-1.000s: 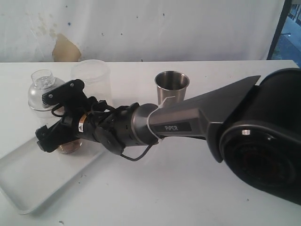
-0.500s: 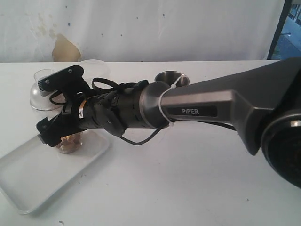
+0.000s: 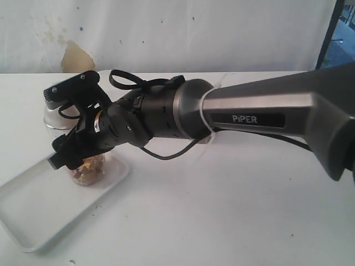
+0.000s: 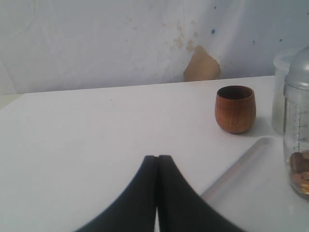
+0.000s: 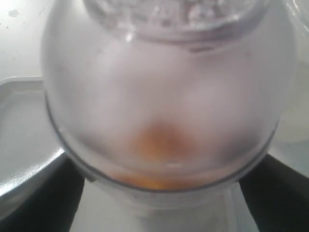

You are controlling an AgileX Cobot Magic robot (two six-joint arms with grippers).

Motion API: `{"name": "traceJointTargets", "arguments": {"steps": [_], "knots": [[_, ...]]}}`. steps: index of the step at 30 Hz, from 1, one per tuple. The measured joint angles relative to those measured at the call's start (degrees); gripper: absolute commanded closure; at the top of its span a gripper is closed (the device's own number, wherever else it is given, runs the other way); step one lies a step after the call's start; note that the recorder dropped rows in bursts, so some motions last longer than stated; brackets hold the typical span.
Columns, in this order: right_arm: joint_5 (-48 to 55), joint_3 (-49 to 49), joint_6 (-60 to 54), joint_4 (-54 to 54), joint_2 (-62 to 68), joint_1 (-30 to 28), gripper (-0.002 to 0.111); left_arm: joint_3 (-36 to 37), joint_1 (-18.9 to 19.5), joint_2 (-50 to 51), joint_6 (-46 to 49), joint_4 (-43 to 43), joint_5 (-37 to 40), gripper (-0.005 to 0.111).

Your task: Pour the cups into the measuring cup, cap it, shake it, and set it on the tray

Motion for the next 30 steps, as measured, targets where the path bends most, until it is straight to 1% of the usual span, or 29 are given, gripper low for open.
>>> {"name": "traceJointTargets", "arguments": {"steps": [6,12,15,18,21,25,30], "knots": [[1.3,0.0,-0.25,-0.12,-0.42,0.91,0.053,0.0,0.0,0.0,0.0,0.0,0.0,0.107],[-8.67,0.1,-1.24,-0.26,-0.42,0.95,0.053,0.0,0.0,0.0,0.0,0.0,0.0,0.107],[-9.07,0.1,-1.24,-0.26,-0.42,0.95,0.053,0.0,0.0,0.0,0.0,0.0,0.0,0.107],[-13.15,0.71,-1.24,-0.04,-0.06,0.95,0.053,0.0,0.0,0.0,0.0,0.0,0.0,0.107],[-13.15,2.34,-2.55,-0.04,-0.28,0.95,0.053,0.0,0.0,0.0,0.0,0.0,0.0,0.107],[-12.85,3.44,-2.55,-2.56,-4.64,0.95,0.053,0.0,0.0,0.0,0.0,0.0,0.0,0.107],[-6.72,3.26,-3.07,-8.11,-10.77,1.88,0.053,0.0,0.0,0.0,0.0,0.0,0.0,0.107]]}}
